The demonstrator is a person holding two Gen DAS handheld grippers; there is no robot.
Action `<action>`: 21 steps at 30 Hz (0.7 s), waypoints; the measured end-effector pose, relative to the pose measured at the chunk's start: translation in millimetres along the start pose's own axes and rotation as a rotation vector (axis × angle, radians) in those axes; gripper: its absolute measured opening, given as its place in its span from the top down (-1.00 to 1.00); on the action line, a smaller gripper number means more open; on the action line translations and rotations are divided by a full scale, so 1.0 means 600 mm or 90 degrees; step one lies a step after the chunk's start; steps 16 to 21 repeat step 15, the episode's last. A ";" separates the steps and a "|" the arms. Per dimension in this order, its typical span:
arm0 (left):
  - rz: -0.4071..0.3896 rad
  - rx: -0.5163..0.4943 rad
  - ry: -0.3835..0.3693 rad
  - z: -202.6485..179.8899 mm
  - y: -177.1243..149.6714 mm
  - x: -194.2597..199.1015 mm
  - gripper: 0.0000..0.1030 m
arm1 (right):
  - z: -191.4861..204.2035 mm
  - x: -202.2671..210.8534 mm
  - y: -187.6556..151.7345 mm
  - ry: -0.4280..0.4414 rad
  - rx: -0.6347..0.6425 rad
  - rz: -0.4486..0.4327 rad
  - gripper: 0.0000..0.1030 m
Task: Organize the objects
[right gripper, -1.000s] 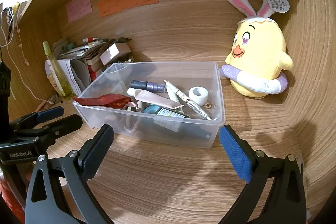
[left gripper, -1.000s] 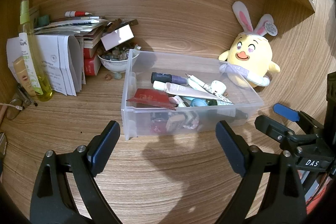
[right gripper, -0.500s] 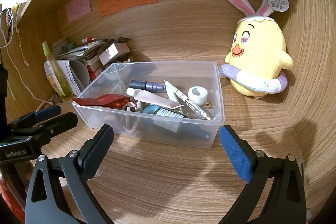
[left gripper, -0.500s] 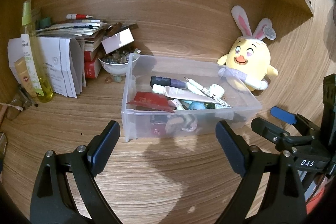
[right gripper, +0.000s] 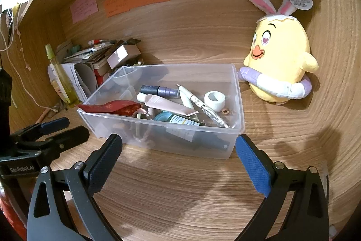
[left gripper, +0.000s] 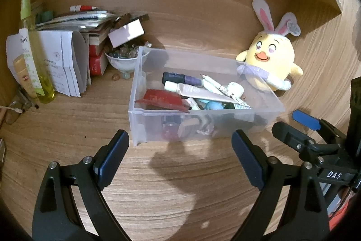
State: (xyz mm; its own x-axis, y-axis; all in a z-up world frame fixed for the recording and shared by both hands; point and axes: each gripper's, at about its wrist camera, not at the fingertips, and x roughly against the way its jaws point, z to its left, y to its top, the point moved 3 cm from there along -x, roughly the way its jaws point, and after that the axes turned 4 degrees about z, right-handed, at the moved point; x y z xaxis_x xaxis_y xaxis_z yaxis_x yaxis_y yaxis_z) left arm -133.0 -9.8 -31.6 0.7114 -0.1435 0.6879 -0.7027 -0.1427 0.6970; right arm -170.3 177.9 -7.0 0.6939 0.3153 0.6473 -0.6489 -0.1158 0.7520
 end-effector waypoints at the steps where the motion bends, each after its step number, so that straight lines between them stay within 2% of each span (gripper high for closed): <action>1: 0.001 0.001 -0.001 0.000 0.000 -0.001 -0.81 | 0.000 -0.001 0.000 0.000 0.000 0.001 -0.95; 12: -0.022 -0.018 0.007 -0.003 0.000 0.004 -0.81 | 0.005 -0.005 -0.004 0.000 0.006 0.007 -0.95; 21: -0.022 -0.026 0.009 -0.007 0.001 0.005 -0.82 | 0.005 -0.007 -0.005 -0.002 0.010 0.010 -0.95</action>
